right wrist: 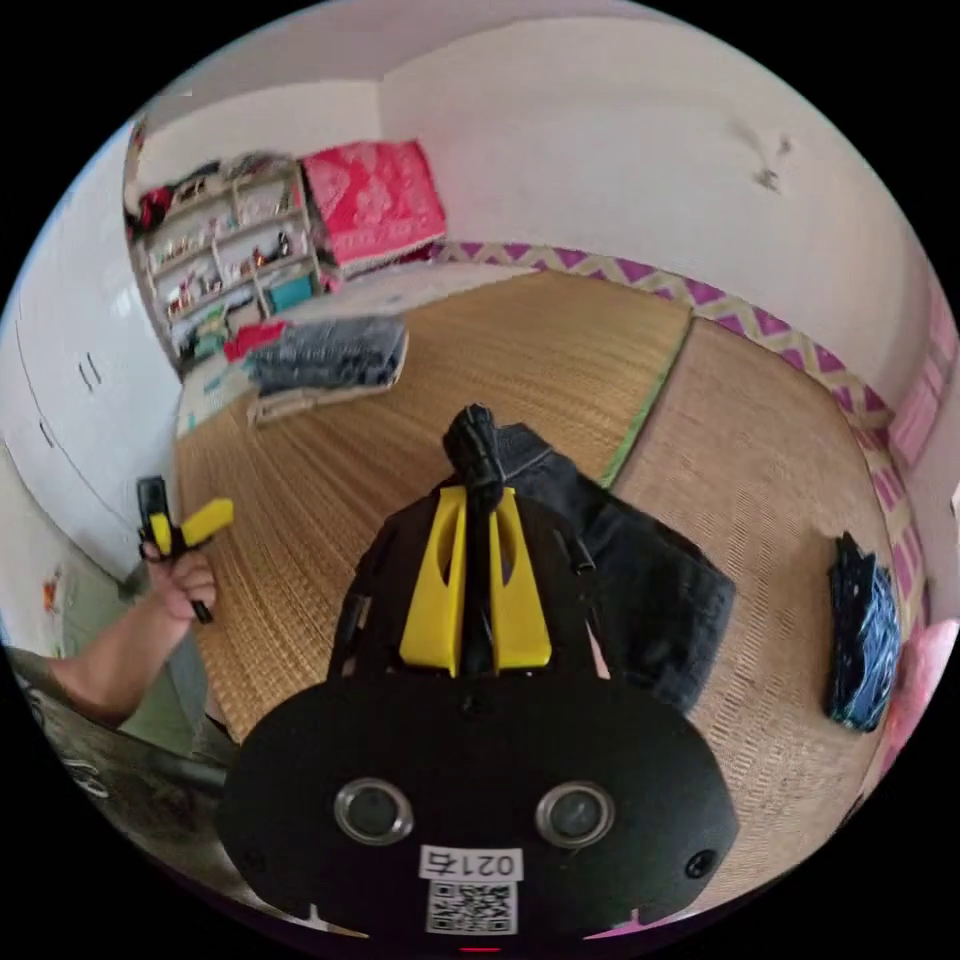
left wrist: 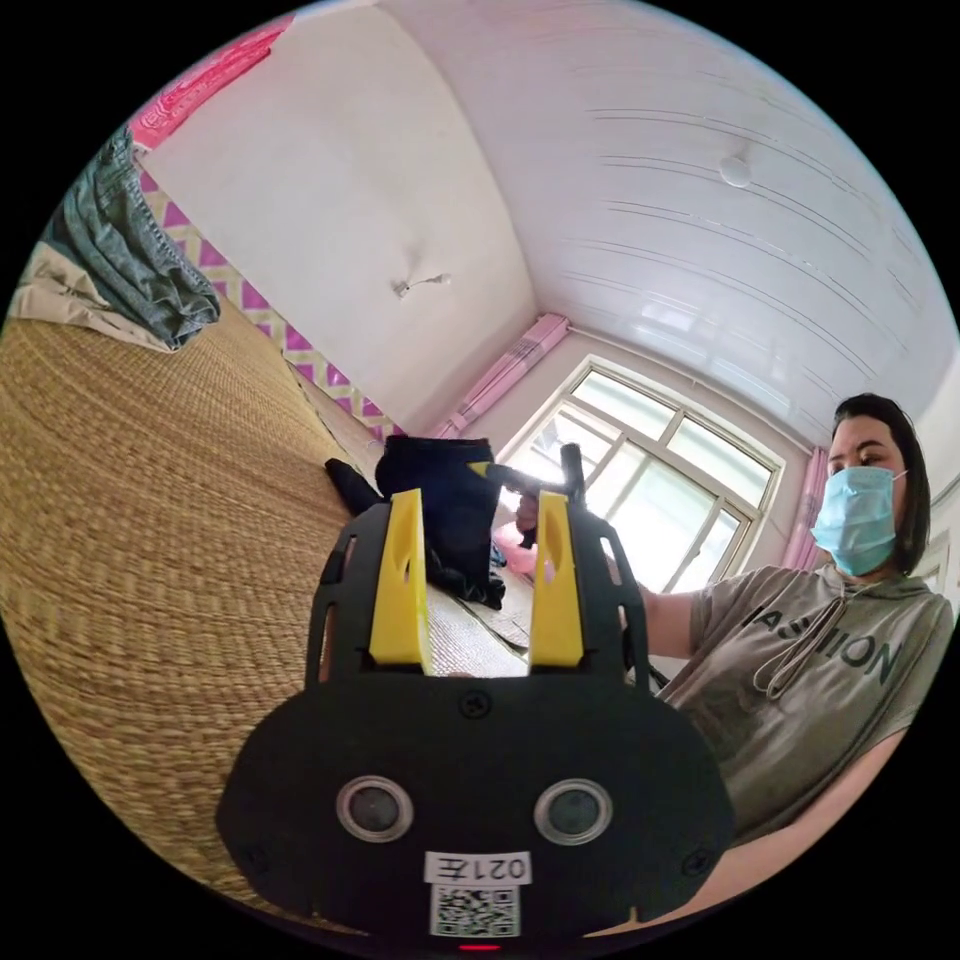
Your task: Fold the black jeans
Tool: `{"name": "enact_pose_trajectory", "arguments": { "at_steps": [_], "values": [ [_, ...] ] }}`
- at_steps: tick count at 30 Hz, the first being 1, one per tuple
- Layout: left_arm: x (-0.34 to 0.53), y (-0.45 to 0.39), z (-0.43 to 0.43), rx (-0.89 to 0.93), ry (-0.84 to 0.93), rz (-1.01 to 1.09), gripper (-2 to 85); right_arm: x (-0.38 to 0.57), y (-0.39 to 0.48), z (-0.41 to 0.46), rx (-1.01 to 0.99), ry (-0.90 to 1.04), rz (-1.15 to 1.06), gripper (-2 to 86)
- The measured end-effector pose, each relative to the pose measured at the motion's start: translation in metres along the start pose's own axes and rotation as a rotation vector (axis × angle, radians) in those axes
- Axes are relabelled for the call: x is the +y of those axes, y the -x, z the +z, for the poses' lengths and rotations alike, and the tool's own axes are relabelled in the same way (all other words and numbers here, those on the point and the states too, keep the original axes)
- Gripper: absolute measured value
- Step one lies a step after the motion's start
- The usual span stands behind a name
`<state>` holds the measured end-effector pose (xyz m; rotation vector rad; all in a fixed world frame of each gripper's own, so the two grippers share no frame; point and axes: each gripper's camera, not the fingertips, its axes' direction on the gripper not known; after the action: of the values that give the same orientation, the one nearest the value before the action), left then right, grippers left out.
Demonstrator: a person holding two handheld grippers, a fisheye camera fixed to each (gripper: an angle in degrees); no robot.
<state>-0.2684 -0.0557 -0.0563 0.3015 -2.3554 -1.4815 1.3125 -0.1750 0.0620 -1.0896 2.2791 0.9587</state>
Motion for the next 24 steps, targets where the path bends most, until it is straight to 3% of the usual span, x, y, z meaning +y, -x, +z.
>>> {"name": "enact_pose_trajectory", "arguments": {
  "at_steps": [5, 9, 13, 17, 24],
  "values": [
    [-0.011, -0.006, 0.016, -0.02, 0.061, -0.004, 14.6, 0.054, -0.161, -0.142, -0.036, -0.176, 0.264, 3.1],
    [-0.017, -0.009, 0.024, -0.04, 0.056, -0.046, 10.7, 0.15, -0.283, -0.242, 0.059, -0.282, 0.484, 3.2],
    [-0.032, -0.039, 0.068, -0.105, 0.148, 0.033, 8.3, 0.25, -0.369, -0.262, 0.11, -0.235, 0.647, 3.4],
    [-0.046, -0.091, 0.176, -0.088, 0.346, 0.195, 9.9, 0.365, -0.445, -0.214, 0.037, -0.051, 0.876, 4.8],
    [-0.033, -0.178, 0.387, -0.258, 0.708, 0.569, 11.3, 0.487, -0.438, -0.241, -0.179, -0.483, 1.015, 4.1]
  ]
}}
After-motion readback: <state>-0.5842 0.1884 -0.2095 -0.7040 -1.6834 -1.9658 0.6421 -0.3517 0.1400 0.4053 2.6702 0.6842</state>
